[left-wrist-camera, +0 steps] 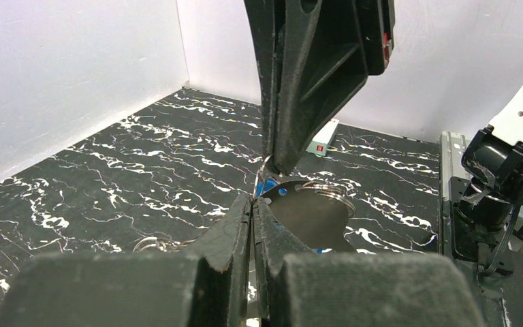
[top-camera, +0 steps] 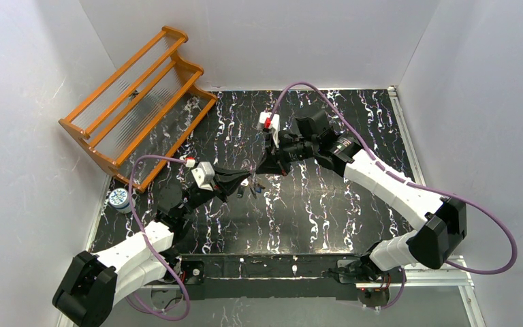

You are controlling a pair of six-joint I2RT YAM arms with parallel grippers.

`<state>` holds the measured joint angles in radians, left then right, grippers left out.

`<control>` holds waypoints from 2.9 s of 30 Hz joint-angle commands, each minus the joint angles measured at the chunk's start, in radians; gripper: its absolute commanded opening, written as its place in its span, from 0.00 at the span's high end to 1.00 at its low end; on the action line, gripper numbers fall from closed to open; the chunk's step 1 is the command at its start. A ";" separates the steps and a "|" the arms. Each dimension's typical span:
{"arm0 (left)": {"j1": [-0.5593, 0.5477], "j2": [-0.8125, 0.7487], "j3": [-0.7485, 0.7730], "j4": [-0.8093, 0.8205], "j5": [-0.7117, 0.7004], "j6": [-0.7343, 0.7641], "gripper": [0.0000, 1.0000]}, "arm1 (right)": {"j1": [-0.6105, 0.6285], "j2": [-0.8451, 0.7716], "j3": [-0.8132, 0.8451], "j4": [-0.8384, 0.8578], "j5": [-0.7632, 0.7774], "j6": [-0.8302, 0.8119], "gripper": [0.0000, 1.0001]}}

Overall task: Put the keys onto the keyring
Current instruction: Insert the key onto the keyring, then adjust the key on the keyring.

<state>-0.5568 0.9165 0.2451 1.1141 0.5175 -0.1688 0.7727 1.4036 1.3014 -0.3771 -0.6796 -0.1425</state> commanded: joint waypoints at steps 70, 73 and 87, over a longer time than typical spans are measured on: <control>-0.003 -0.090 0.010 0.054 0.146 0.083 1.00 | 0.004 -0.249 -0.401 0.685 -0.032 -0.054 0.49; -0.003 -0.090 0.011 0.054 0.145 0.079 1.00 | 0.004 -0.235 -0.411 0.695 -0.048 -0.055 0.56; -0.003 -0.079 0.018 0.053 0.134 0.074 1.00 | 0.004 -0.197 -0.428 0.715 -0.122 -0.055 0.54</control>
<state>-0.5568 0.8467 0.2436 1.1156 0.6533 -0.0933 0.7753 1.1927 0.8722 0.2729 -0.7658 -0.2050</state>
